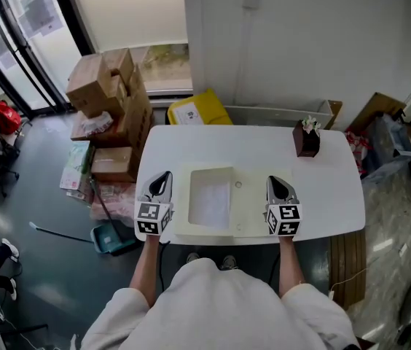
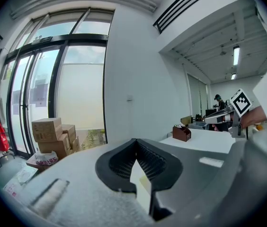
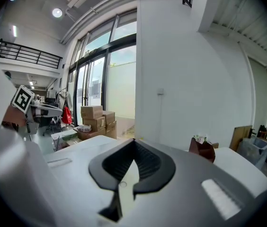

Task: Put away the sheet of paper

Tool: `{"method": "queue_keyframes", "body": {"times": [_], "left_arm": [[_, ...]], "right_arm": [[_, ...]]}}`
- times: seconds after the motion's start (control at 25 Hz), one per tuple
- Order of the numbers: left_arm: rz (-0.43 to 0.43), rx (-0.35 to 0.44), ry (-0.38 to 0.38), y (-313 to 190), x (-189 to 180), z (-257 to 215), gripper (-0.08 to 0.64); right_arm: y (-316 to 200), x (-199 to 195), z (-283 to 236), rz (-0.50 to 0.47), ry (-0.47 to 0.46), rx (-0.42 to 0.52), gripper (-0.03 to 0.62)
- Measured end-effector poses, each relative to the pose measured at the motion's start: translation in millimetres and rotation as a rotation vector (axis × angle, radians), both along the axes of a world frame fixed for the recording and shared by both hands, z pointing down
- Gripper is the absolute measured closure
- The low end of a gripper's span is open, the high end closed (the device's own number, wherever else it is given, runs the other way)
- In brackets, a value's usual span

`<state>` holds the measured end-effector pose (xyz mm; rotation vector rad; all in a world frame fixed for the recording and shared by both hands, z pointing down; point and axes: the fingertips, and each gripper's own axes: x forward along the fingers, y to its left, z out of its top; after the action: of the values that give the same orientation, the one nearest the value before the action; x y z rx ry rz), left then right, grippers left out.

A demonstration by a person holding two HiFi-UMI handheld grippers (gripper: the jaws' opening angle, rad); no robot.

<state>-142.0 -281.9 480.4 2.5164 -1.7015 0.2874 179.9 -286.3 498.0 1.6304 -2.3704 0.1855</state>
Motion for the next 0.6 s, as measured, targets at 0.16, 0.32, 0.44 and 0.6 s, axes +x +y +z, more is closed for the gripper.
{"method": "queue_keyframes", "body": {"times": [0.16, 0.32, 0.44, 0.6], "left_arm": [[-0.001, -0.006, 0.004, -0.2, -0.9, 3.8, 0.555], [-0.009, -0.007, 0.0, -0.3, -4.3, 7.9, 0.555], [-0.01, -0.005, 0.0, 0.6, -4.5, 7.5, 0.555], [-0.007, -0.012, 0.006, 0.9, -3.5, 8.5, 0.555]], "right_arm": [[-0.5, -4.9, 4.4, -0.009, -0.003, -0.012, 0.592], [-1.9, -9.0, 7.5, -0.012, -0.011, -0.017, 0.592], [-2.7, -10.4, 7.6, -0.013, -0.011, -0.02, 0.592], [-5.8, -12.4, 8.4, -0.015, -0.007, -0.021, 0.592]]}}
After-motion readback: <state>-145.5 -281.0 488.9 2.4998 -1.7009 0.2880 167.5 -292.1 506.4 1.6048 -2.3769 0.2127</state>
